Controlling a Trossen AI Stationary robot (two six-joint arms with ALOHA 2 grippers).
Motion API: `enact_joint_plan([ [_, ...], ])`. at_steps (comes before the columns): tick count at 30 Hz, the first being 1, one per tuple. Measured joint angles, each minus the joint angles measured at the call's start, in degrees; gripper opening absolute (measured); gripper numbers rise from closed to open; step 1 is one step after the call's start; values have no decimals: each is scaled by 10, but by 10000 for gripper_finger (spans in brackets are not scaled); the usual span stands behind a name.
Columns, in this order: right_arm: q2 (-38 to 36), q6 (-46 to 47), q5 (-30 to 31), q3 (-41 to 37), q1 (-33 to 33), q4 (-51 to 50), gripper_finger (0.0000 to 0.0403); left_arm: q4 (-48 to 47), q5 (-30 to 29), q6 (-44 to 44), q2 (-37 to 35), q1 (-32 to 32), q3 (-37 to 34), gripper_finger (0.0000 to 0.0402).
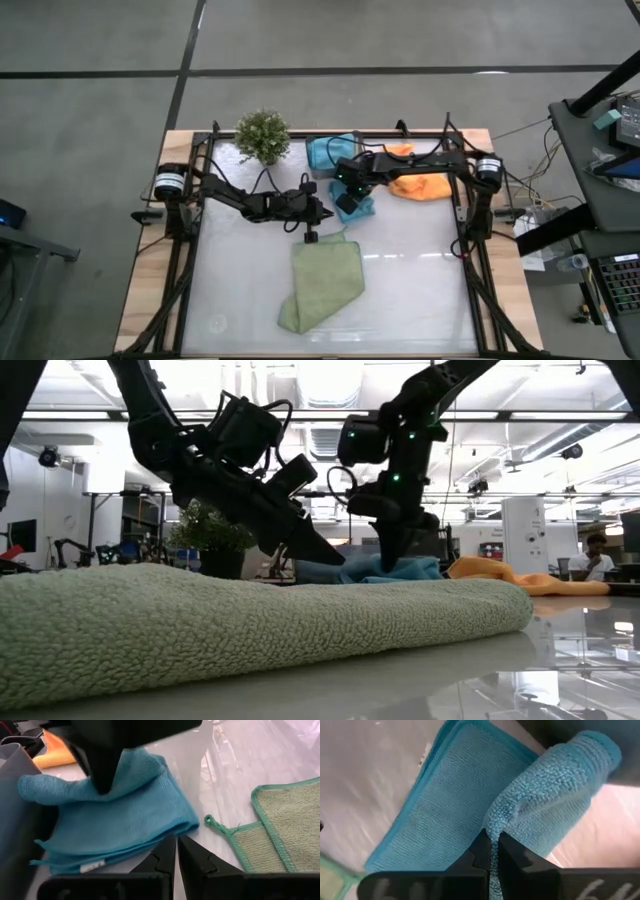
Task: Fold microfiber towels
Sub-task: Fold the blue towel
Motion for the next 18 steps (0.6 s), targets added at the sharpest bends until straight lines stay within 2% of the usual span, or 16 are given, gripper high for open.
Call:
enact_joint_plan([
  [7,22,-5,0,25,6,1,9,-10,1,0,7,5,-1,6],
  [18,22,3,-6,28,22,40,9,8,1,-4,63,22,3,6],
])
